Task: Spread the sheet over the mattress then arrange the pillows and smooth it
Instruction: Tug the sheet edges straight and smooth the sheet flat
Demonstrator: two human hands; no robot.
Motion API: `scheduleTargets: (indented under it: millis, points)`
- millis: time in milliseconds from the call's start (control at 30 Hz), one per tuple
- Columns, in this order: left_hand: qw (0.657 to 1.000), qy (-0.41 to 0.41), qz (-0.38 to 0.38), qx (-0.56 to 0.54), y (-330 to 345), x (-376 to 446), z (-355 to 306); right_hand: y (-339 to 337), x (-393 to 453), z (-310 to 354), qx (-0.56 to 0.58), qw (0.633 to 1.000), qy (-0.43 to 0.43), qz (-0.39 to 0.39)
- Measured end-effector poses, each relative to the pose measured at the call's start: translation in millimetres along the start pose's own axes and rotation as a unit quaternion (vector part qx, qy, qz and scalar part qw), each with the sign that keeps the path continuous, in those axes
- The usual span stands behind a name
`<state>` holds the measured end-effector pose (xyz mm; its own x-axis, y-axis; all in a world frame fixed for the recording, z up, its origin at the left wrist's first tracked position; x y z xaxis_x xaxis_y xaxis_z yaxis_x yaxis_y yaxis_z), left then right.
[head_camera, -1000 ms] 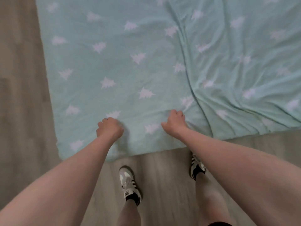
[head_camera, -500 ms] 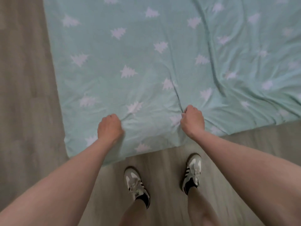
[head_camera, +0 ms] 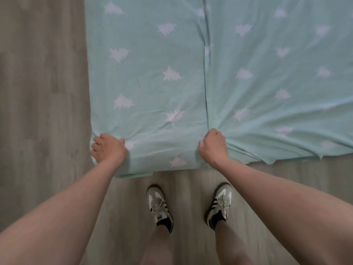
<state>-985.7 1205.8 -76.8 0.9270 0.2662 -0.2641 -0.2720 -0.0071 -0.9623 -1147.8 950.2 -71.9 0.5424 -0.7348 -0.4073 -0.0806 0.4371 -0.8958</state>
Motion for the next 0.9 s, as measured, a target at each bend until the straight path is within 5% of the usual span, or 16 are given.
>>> scheduleTargets:
  millis: [200,367,800,900]
  points:
    - [0.993,0.090,0.076,0.014,1.1,15.4,8.1,26.2,-20.5,27.6,-0.049,0.998,-0.033,0.030]
    - [0.989,0.128,0.068,-0.007,-11.8,22.0,26.2,31.8,-26.0,43.1,-0.067,0.996,-0.057,0.030]
    - [0.998,0.051,0.039,-0.024,-41.1,61.2,103.8,52.2,-75.3,116.2,-0.031,0.985,-0.112,0.127]
    - [0.987,-0.009,0.102,-0.127,-24.0,57.0,101.2,58.7,-77.7,110.8,-0.036,0.984,-0.107,0.136]
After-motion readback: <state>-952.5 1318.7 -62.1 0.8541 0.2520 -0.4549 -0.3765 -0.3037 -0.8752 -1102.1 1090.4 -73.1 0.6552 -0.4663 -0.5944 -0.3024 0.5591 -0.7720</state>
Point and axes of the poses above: each hand's wrist, its own x-axis towards the middle knuckle, its own y-axis out of the palm, z = x × y, the point moved 3 cm from there along x, towards the middle knuckle, and after that the axes turned 15 degrees about -z, right-handed, at the moved point
